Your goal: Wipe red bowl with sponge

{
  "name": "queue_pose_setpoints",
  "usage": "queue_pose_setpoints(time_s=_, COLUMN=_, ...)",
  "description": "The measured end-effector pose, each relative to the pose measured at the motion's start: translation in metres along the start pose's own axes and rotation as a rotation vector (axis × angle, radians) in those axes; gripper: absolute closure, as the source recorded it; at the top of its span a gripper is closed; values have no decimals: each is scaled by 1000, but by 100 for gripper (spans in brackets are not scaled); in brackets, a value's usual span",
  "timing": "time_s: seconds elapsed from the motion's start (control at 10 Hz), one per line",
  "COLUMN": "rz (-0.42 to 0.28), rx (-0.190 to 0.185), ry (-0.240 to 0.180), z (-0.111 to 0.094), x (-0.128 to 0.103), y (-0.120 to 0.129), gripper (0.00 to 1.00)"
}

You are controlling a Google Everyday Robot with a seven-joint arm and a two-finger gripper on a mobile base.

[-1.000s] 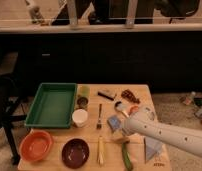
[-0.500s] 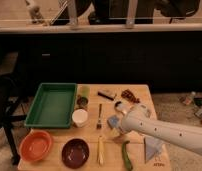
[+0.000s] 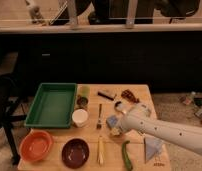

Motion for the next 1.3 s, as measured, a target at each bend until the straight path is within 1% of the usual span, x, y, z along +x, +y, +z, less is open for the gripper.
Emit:
queue_pose_setpoints(time_s=1.1, rz=-3, rx=1, ry=-3, z=0, x=-1, y=1, gripper=52)
queue_pose_setpoints(time_s=1.3, rz=-50, rx=13, ry=-19, z=-8, x=-13, y=5, gripper=52)
